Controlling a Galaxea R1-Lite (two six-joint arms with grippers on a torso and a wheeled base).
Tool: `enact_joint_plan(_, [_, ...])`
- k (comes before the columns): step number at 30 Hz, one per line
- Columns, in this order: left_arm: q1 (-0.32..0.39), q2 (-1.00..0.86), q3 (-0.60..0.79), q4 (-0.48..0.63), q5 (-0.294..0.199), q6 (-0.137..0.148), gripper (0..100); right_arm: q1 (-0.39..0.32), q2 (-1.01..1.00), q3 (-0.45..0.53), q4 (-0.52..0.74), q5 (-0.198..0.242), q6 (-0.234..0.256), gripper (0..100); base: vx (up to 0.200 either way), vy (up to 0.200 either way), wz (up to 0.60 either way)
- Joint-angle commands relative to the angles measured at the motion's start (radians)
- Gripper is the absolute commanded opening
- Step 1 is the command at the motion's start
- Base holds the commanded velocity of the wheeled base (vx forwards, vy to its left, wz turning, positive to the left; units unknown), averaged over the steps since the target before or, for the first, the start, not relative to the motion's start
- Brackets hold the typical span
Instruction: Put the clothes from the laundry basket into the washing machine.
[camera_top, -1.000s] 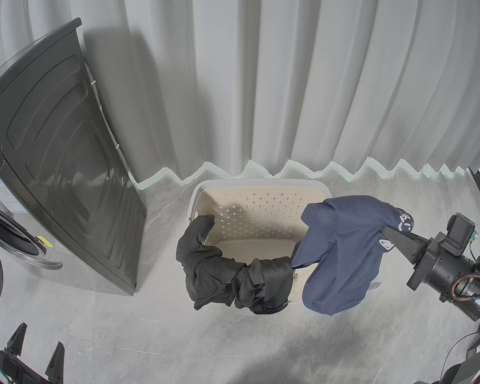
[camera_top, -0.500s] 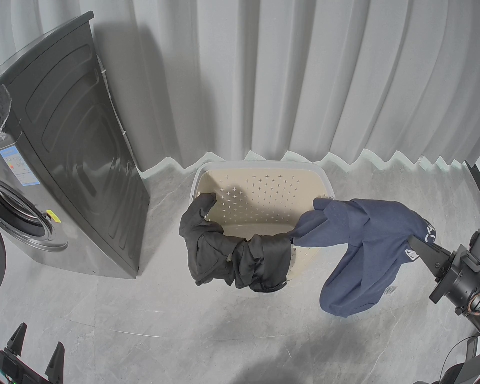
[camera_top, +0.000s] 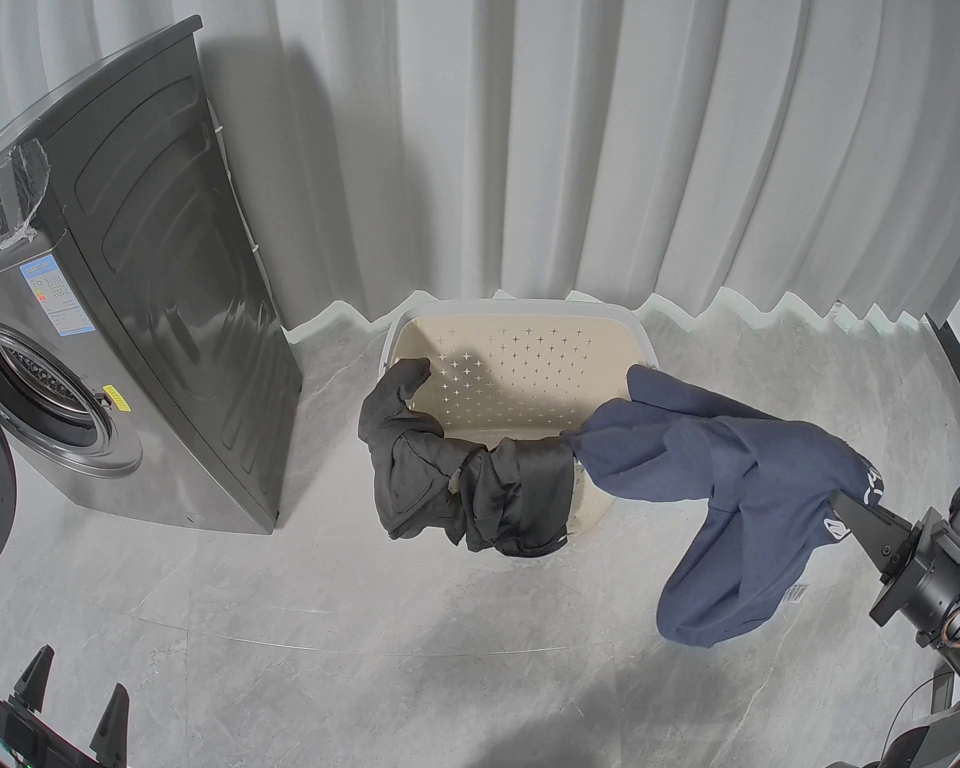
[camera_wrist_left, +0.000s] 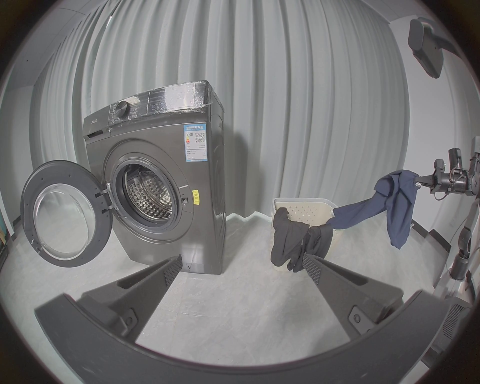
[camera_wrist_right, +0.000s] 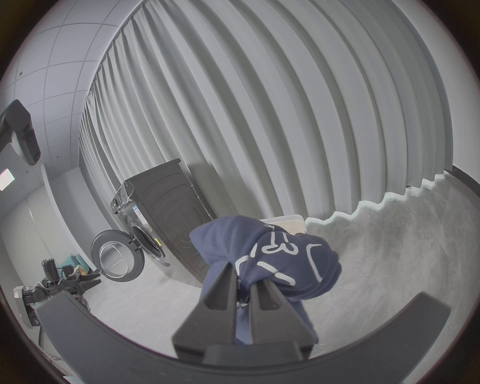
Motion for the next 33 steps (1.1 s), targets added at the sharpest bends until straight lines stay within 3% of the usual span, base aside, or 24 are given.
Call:
enact_joint_plan(1, [0.0, -0.013, 0.016, -0.001, 0.0, -0.001, 100, 0.003, -0.003, 0.007, 0.0, 0.0, 0.0, 0, 0.0, 0.2, 0.0])
enact_joint_plan(8, [0.0, -0.013, 0.016, 0.001, 0.0, -0.002, 100, 0.006, -0.001, 0.003, 0.001, -0.003, -0.005, 0, 0.0, 0.2, 0.0])
enact_joint_plan(15, [0.0, -0.013, 0.016, 0.001, 0.0, -0.005, 100, -0.008, 0.051, -0.077, 0.041, -0.009, -0.022, 0, 0.0, 0.2, 0.0])
enact_joint_plan(19, [0.0, -0.015, 0.016, -0.001, 0.0, -0.004, 100, -0.017, 0.063, -0.048, 0.043, -0.036, -0.026, 0, 0.0, 0.2, 0.0])
enact_joint_plan(33, [0.0, -0.013, 0.016, 0.001, 0.0, -0.004, 100, -0.003, -0.025, 0.018, 0.043, -0.038, -0.023, 0, 0.0, 0.2, 0.0])
